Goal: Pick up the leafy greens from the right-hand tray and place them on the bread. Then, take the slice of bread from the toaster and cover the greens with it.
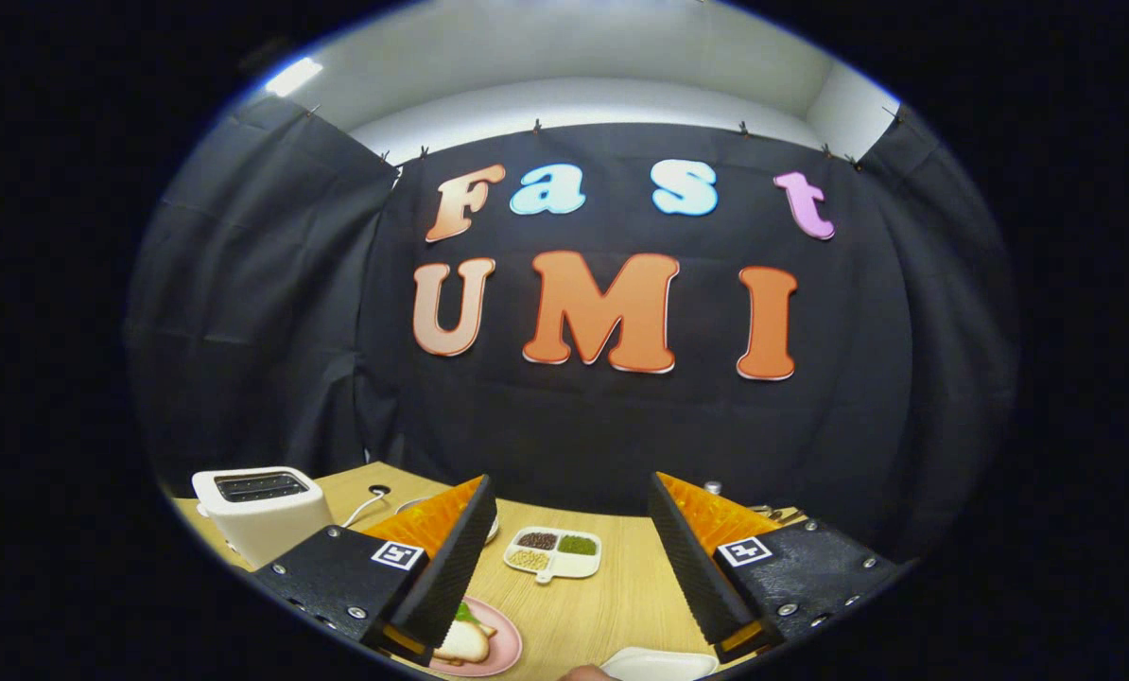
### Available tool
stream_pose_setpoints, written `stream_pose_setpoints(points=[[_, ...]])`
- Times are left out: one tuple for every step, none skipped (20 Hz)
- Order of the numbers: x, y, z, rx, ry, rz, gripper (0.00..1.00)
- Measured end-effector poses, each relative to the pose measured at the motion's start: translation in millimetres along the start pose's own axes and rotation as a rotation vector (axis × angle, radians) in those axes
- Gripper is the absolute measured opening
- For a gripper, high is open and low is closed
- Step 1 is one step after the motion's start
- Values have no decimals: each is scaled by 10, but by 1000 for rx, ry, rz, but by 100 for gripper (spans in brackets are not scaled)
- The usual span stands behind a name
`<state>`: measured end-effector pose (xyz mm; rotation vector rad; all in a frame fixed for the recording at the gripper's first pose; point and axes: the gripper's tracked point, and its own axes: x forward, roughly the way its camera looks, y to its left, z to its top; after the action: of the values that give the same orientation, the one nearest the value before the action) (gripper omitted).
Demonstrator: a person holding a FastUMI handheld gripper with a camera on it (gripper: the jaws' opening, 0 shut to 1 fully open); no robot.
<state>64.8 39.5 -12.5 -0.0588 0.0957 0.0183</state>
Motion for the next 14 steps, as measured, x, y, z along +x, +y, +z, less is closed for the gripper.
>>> stream_pose_setpoints(points=[[-24, -53, 74, -5, -23, -16, 97], [-60, -78, 143, -10, -45, -26, 97], [-91, -82, 201, -12, -64, -30, 97], [-114, -93, 261, -16, -82, -35, 97], [-138, -121, 309, -18, -98, -43, 97], [-163, -151, 346, -18, -110, -55, 97], [-187, -177, 383, -15, -118, -65, 97], [-205, -204, 404, -13, -124, -74, 97], [-222, -242, 408, -12, -125, -83, 97], [-233, -273, 414, -14, -128, -92, 97], [-221, -305, 403, -17, -129, -101, 97], [-221, -328, 384, -18, -123, -110, 97], [-223, -346, 356, -17, -115, -115, 97], [-223, -362, 324, -13, -108, -119, 97]])
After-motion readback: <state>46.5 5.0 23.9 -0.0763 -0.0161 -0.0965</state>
